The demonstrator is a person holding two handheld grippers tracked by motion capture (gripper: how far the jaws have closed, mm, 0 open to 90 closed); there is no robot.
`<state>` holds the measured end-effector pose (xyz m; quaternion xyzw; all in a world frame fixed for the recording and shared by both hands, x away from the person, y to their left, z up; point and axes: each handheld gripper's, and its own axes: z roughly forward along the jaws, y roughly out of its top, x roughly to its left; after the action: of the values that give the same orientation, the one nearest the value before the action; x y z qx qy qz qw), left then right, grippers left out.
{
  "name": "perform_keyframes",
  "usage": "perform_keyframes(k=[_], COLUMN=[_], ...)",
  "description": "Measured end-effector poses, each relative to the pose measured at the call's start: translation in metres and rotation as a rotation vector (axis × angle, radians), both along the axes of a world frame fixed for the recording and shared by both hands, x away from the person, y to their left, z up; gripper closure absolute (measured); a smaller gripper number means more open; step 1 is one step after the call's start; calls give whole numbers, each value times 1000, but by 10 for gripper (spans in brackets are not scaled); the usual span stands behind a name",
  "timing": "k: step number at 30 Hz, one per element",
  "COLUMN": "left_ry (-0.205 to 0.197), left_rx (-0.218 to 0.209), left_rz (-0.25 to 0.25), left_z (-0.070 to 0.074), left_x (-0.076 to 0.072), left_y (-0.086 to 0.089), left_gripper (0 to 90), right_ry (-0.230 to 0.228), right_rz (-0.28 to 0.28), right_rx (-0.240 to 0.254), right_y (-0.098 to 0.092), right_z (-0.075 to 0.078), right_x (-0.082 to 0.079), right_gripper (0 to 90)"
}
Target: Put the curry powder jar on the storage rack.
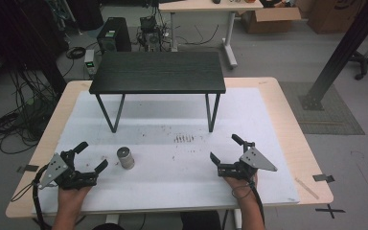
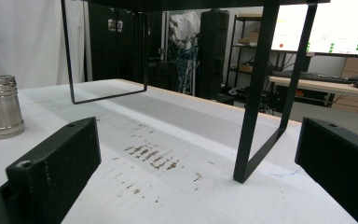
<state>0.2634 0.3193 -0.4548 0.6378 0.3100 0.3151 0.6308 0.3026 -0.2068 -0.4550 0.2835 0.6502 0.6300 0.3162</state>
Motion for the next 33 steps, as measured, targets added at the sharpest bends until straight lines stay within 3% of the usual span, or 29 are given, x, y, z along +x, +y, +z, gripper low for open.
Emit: perform_keyframes(k=[27, 29, 30, 33], left_ry=[-2, 5, 30, 34], left_rx=[-11, -14, -24, -28], left_rz=[-11, -14, -22, -36], left_z=[0, 1, 1, 3], left_x=[0, 0, 1, 0], left_y=[1, 2, 2, 1], left_gripper=[2, 2, 2, 2], right_ry=[-2, -2, -2, -2], right_rz=[-1, -1, -1, -1], right_rx=[6, 5, 6, 6], right_y=[0, 0, 0, 0], right_z=[0, 0, 0, 0], right_x=[0, 0, 0, 0], right_gripper=[0, 0, 0, 0])
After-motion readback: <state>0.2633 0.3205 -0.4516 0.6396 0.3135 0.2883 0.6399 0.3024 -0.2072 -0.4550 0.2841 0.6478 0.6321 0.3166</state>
